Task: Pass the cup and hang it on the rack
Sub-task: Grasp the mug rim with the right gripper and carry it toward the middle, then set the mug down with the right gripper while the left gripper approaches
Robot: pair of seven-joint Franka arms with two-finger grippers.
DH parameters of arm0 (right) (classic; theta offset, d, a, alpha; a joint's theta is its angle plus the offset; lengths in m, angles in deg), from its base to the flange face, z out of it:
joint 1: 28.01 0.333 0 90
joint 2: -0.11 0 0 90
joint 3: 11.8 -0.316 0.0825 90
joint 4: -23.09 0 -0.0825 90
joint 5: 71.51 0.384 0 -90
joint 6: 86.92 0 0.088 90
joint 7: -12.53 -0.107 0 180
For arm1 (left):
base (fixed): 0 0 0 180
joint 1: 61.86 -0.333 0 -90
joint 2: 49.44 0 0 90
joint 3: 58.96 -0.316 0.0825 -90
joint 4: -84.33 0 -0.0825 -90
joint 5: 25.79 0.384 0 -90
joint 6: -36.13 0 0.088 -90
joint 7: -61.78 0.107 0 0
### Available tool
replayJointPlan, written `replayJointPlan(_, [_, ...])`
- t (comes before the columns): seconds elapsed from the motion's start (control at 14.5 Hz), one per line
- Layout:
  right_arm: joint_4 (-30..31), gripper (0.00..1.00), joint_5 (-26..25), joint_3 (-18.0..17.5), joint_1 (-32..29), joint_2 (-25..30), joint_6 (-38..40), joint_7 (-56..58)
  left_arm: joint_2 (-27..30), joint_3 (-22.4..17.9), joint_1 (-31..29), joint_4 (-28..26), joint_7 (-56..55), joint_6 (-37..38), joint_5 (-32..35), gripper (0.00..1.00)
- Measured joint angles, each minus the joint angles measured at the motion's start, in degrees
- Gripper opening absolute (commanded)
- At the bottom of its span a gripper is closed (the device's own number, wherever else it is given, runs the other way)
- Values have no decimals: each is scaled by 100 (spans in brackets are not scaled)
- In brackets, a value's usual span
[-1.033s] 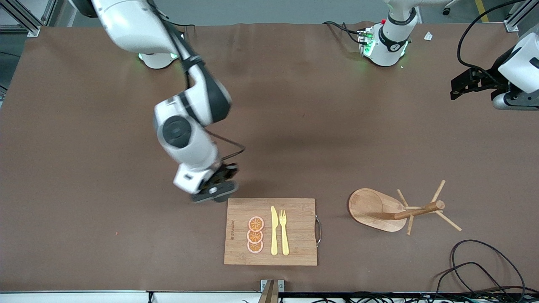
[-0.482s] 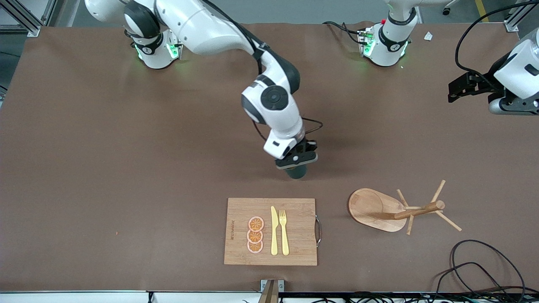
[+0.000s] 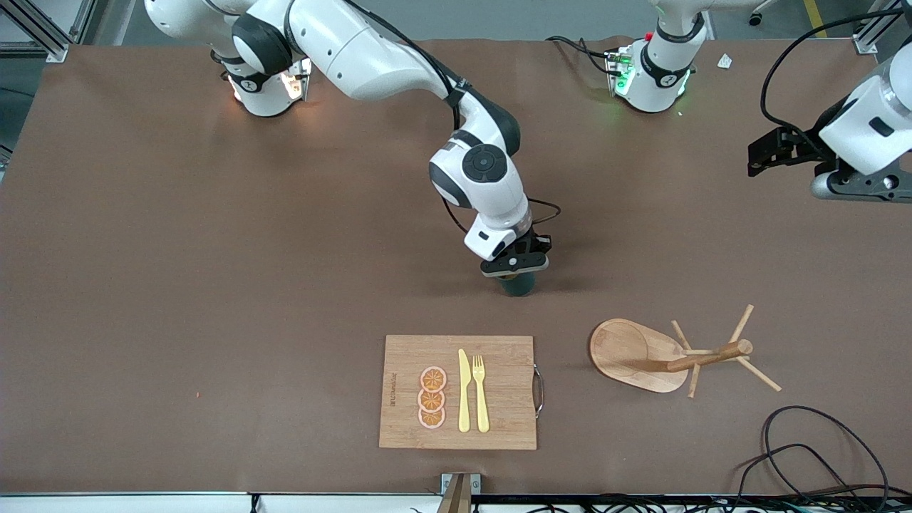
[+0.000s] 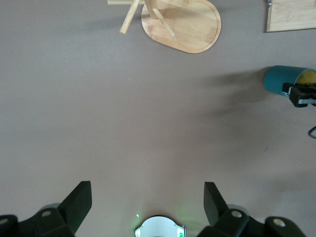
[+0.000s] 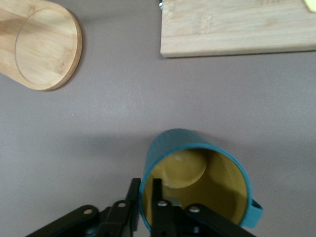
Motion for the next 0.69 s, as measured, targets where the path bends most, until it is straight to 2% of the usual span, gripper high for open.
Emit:
replayJointPlan(0.14, [-144,100,1,28,-96,71,208,-11,-118,-2,-3,2,-260,-80,0,100])
replayJointPlan(0.34, [-270,100,9,42,-470,381,421,-14,-322,10,85,4,-1257,-460,-4,100])
replayJointPlan(0.69, [-295,100,9,110,-1589,1005,994,182,-845,23,791,4,-3105,-1385,-6,100])
